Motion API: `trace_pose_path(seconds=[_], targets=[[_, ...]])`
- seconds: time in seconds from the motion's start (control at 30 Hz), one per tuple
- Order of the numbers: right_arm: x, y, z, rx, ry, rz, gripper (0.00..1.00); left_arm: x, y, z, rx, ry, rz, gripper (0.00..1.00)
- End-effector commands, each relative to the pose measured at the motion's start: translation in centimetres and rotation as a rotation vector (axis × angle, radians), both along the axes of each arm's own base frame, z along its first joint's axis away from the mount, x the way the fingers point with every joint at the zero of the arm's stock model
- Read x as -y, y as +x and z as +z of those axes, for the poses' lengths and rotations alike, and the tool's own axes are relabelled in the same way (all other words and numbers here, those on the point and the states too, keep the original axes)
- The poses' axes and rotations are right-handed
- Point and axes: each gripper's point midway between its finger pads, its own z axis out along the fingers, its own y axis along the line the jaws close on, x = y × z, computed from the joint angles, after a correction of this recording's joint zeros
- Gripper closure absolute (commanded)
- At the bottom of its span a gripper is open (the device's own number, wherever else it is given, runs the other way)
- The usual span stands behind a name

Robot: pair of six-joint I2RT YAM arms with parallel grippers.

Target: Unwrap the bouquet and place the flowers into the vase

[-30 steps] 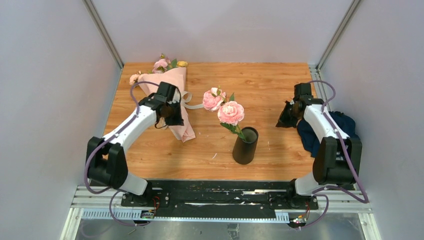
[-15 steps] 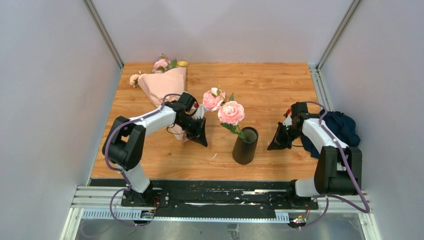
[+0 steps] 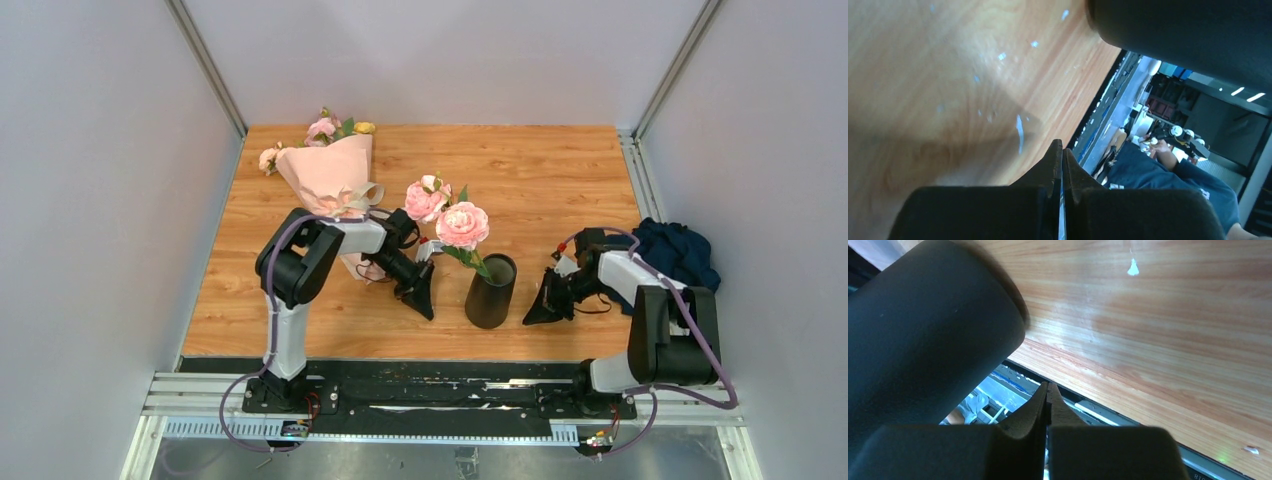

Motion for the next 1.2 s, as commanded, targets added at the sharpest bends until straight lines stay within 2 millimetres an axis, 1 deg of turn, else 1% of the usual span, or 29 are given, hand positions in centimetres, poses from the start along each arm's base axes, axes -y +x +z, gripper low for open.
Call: trace_pose_path(seconds=[0.0, 0.07, 0.23, 0.33, 0.4, 0.53, 0.7, 0.8, 0.9, 1.07, 1.17], targets=[[-0.8, -0.4, -0.7, -0.027, 0.046, 0.029, 1.00, 1.7, -0.3, -1.1, -0.016, -0.044, -0.054, 1.00], [-1.1, -0.2, -1.2, -0.046, 0.067, 0.022, 1.00, 2.4, 0.1, -2.5, -0.022, -0.037, -0.045, 1.00], [-0.5, -0.1, -2.4, -0.074, 0.025, 0.031, 1.00, 3.5, 0.6, -4.3, -0.045, -0.041, -0.023, 1.00], [-0.6, -0.3, -2.7, -0.082, 0.033, 0.035, 1.00, 4.4, 0.9, -4.3, -0.044, -0.050, -0.007, 1.00], [-1.2, -0.8, -3.1, -0.095, 0.039, 0.069, 1.00, 5.3, 1.1, -4.1, -0.029, -0.059, -0.014, 1.00], [-1.6, -1.1, -3.6, -0.112, 0.043, 0.085, 1.00, 7.0, 0.9, -3.6, -0.021, -0.072, -0.048, 1.00], [-2.3, -1.7, -4.0, -0.118, 0.050, 0.116, 1.00, 9.4, 0.4, -3.5, -0.011, -0.078, -0.088, 1.00], [-2.6, -1.9, -4.2, -0.121, 0.050, 0.131, 1.00, 10.4, -0.6, -3.4, -0.020, -0.076, -0.121, 1.00], [-2.8, -1.9, -4.2, -0.118, 0.048, 0.134, 1.00, 10.8, -1.1, -3.3, -0.015, -0.074, -0.135, 1.00], [-3.0, -1.6, -4.3, -0.112, 0.056, 0.135, 1.00, 10.5, -1.4, -3.9, -0.014, -0.049, -0.138, 1.00], [-3.1, -1.4, -4.4, -0.114, 0.060, 0.139, 1.00, 10.5, -1.3, -4.0, -0.008, -0.039, -0.135, 1.00]])
